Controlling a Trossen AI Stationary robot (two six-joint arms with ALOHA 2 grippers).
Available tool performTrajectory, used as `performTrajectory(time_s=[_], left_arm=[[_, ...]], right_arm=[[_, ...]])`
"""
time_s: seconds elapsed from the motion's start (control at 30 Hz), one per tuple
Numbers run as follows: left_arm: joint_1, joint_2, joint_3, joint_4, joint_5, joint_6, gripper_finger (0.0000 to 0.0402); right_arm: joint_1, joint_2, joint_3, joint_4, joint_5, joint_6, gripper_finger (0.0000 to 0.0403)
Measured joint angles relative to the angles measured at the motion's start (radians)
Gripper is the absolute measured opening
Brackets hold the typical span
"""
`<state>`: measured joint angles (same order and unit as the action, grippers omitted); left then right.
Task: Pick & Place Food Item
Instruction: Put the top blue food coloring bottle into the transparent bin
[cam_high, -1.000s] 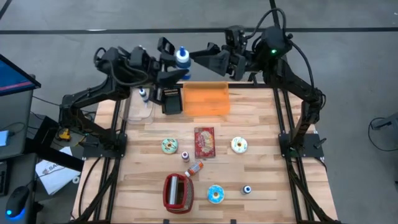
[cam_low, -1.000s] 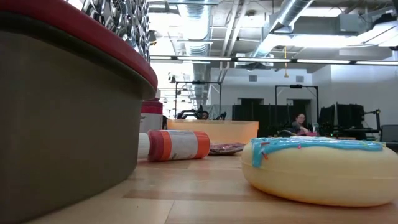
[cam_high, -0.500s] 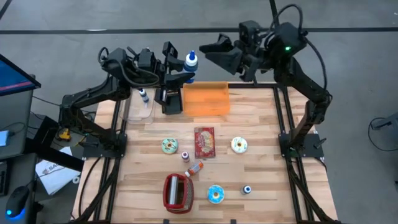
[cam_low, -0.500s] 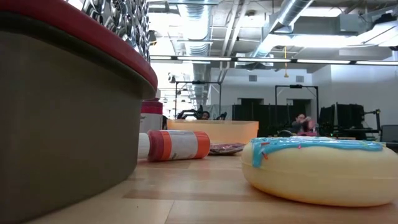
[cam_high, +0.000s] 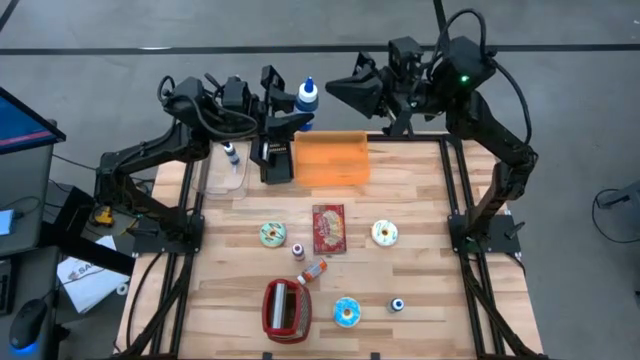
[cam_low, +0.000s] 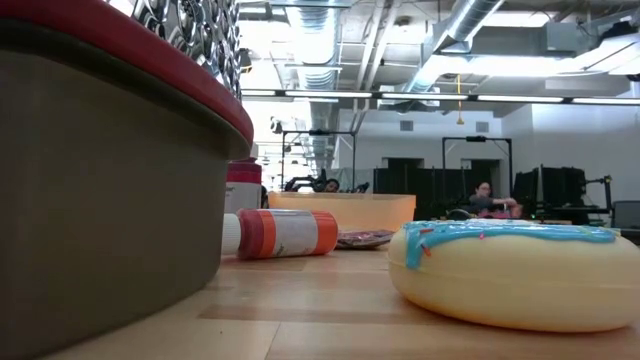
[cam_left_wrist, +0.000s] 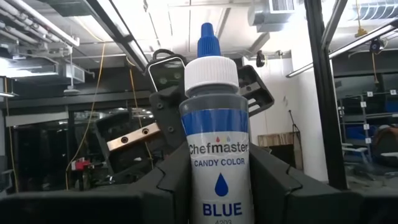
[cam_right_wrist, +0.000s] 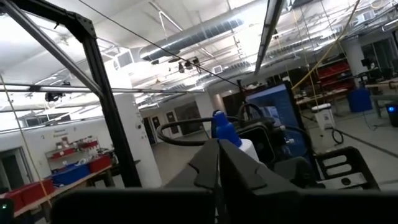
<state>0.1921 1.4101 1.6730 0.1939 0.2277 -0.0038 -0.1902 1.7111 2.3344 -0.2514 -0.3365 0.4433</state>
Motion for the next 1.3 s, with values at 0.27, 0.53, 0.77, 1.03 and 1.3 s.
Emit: performTrajectory(time_s=[0.27, 0.53, 0.77, 1.03, 1.3], left_arm=[[-0.003, 0.002, 0.0, -0.032, 0.001, -0.01, 0.0113], [-0.015, 0.029, -0.001, -0.025, 0.004, -0.035, 0.0113], [-0.021, 0.045, 0.0, 0.006, 0.009, -0.049, 0.0113], [-0.024, 0.047, 0.0, 0.018, 0.008, -0.061, 0.0113], [-0.027, 0.05, -0.002, 0.048, 0.007, -0.089, 0.0113]], right_arm=[[0.0, 0.002, 0.0, -0.003, -0.001, 0.004, 0.0002], [0.006, 0.003, 0.0, -0.003, -0.002, 0.001, 0.0], [0.012, 0.008, 0.001, 0.002, 0.001, 0.002, 0.0], [0.012, 0.028, 0.003, 0.021, 0.001, 0.018, 0.0], [0.013, 0.041, 0.003, 0.04, 0.0, 0.028, 0.0]])
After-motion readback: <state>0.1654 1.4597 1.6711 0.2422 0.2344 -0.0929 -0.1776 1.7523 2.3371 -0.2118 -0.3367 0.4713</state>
